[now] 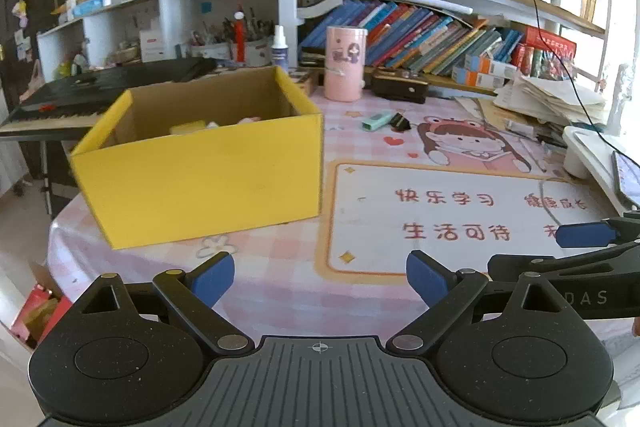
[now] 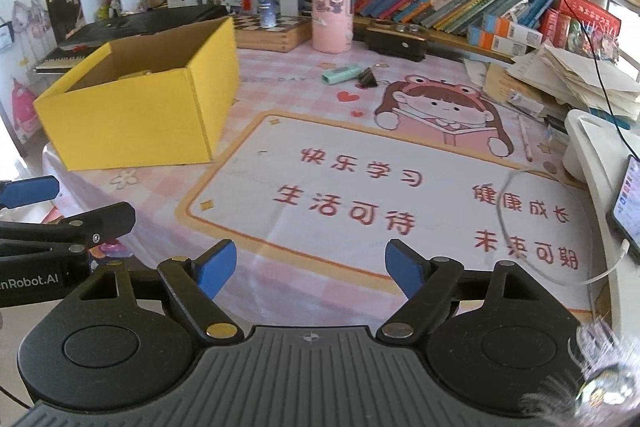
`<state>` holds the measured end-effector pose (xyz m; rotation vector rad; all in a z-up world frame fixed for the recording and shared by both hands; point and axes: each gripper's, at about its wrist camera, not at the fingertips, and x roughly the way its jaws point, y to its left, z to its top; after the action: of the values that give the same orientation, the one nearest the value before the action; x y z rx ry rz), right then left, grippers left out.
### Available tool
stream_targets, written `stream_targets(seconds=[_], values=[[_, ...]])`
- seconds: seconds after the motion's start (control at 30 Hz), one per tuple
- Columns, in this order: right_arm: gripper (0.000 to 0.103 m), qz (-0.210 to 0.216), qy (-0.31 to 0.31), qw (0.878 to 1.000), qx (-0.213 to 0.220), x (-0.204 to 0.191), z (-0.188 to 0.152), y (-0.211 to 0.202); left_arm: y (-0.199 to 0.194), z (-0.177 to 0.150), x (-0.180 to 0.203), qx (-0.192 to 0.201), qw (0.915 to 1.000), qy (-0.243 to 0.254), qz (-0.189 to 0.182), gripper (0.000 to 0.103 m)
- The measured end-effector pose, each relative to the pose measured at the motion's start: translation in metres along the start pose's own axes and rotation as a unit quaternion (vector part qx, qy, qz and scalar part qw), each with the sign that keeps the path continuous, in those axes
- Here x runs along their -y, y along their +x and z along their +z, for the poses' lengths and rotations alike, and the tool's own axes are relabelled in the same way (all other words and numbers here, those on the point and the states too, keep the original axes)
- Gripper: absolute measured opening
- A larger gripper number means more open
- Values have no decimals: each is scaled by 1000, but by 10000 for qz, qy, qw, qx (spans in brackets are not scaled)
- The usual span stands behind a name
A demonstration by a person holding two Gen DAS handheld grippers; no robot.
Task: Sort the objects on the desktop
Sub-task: 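Withdraw both open tools from the box back toward the desk, then move the right tool toward the black binder clip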
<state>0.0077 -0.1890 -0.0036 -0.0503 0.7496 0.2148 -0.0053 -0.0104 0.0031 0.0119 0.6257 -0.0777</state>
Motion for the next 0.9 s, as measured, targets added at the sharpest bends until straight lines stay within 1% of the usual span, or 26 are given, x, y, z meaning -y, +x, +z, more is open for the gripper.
stream_targets(seconds=[0.57,0.9], values=[[81,-84,87,9998,-176,57,26,32,47,29,48,-112,9994,208,-256,95],[81,-137,225,9995,-178,97,46,54,83,51,77,-164,9989,285,-334,95]])
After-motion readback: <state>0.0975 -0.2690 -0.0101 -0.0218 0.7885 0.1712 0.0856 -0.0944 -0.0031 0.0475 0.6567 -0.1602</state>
